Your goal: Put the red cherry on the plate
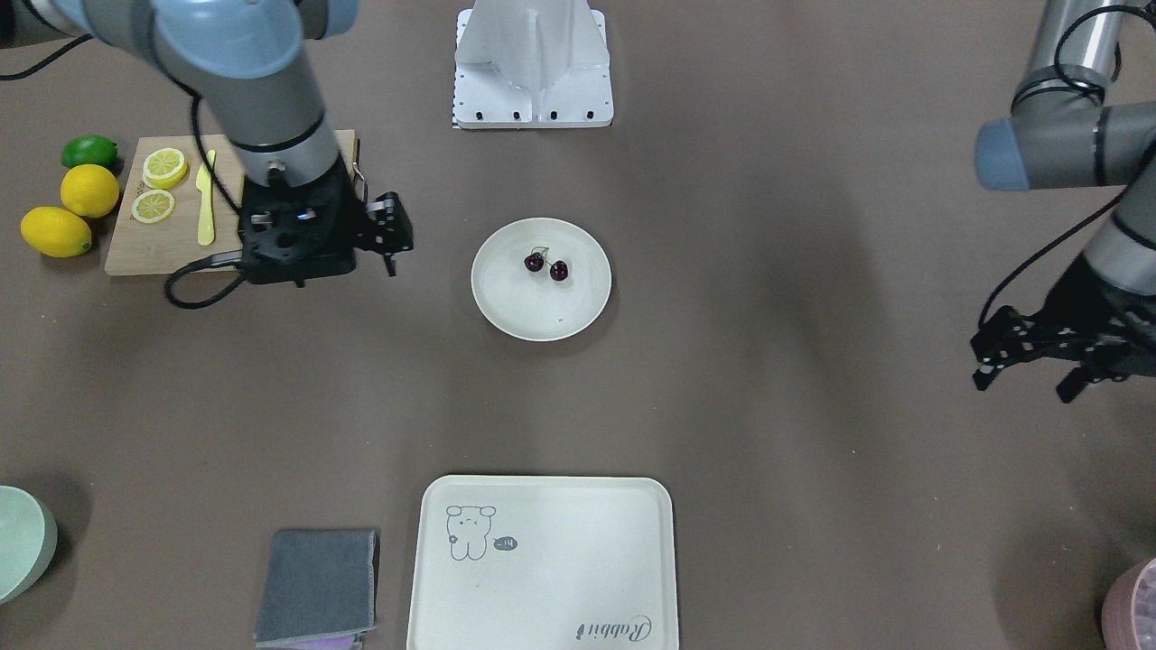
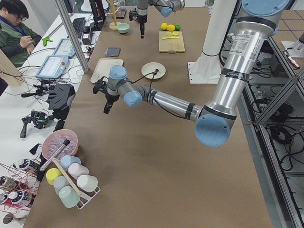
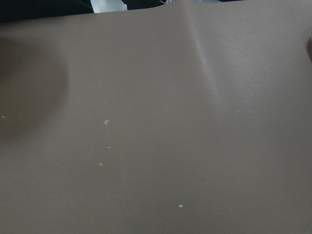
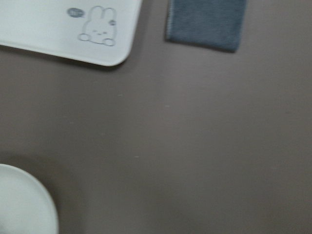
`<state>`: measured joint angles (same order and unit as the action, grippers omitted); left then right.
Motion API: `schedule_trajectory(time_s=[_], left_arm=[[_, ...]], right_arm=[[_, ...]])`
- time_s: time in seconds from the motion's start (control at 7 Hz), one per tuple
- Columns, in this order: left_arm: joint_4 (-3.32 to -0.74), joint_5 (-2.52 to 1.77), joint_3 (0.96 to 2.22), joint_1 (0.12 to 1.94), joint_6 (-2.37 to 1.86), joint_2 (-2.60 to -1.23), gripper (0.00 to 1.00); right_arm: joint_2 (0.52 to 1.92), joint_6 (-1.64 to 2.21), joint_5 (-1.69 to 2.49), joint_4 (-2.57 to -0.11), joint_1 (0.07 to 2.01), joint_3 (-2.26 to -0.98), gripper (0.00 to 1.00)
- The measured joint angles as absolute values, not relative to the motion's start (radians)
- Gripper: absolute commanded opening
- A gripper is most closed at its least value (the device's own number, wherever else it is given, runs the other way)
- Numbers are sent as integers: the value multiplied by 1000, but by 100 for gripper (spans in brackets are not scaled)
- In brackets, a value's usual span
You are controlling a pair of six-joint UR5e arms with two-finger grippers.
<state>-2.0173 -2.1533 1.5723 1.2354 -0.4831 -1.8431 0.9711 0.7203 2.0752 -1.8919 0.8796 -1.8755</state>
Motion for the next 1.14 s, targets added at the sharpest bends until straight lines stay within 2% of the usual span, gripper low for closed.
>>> schedule_trajectory(time_s=[0.29,0.71,1.14], left_arm=[[-1818,-2232,1586,1429,-191,-1823,98],[-1618,-2332,1594,1608,13,-1784,98],[-1628,-2368,1597,1672,50,-1677,98]], right_arm=[[1167,392,2198,-1903,1106,-1897,100],[1450,10,2311,-1895,1420,-1883,100],[1552,-217,2325,-1883,1646,-1740,100]])
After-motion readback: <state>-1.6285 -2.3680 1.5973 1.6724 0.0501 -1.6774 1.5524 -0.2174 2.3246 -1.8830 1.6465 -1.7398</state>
